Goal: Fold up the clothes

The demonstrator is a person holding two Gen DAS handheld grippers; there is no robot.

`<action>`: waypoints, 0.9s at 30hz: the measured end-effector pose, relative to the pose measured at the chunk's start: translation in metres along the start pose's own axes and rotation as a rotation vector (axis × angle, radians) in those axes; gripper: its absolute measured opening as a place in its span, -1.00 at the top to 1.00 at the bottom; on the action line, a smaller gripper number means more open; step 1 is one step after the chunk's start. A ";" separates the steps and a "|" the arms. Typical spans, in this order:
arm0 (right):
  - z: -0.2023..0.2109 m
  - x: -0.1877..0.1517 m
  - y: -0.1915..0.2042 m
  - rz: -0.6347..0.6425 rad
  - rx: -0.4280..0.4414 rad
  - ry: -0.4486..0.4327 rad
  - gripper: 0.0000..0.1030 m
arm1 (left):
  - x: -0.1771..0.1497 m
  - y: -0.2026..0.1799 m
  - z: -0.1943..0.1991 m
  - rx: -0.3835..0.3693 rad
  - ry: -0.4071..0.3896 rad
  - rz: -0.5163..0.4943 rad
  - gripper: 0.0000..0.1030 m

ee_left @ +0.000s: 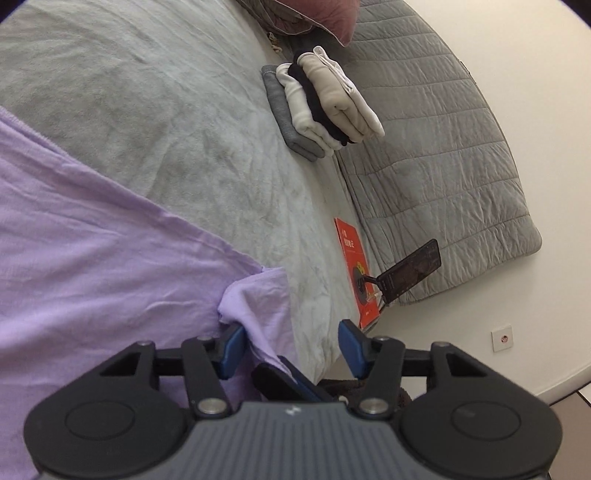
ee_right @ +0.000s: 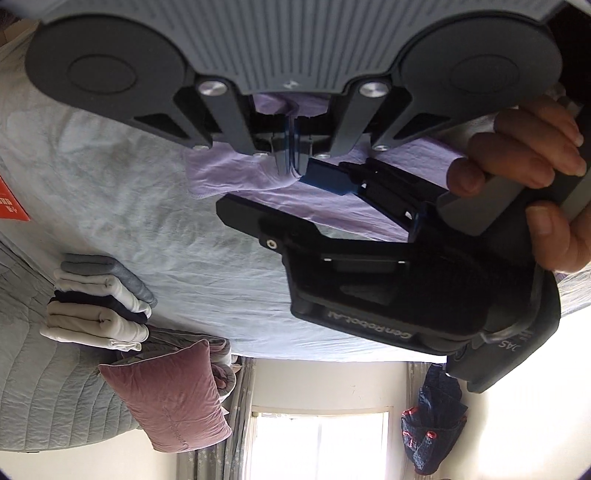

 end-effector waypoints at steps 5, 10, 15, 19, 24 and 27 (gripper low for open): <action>-0.006 0.003 0.007 -0.038 0.032 -0.003 0.94 | 0.007 0.017 0.009 0.076 -0.067 0.039 0.71; -0.013 0.010 0.013 -0.100 0.067 -0.024 0.94 | 0.020 0.023 0.028 0.155 -0.160 -0.016 0.95; -0.026 0.025 0.029 -0.159 0.126 -0.072 0.93 | 0.035 0.029 0.050 0.255 -0.218 -0.088 0.96; -0.037 0.040 0.045 -0.195 0.182 -0.101 0.93 | 0.050 0.039 0.076 0.351 -0.276 -0.150 0.95; -0.054 0.058 0.072 -0.229 0.259 -0.112 0.93 | 0.062 0.054 0.103 0.448 -0.309 -0.181 0.95; -0.067 0.066 0.088 -0.239 0.300 -0.107 0.93 | 0.069 0.064 0.119 0.509 -0.316 -0.202 0.96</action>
Point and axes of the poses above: each gripper's, at about its wrist camera, not at the fingertips, and z roughly against the way its jaws point, y to its left, x to its top, the point moved 10 cm from there along -z, roughly the way its jaws point, and after that the axes turned 15 degrees about x, right-handed, at the moved point
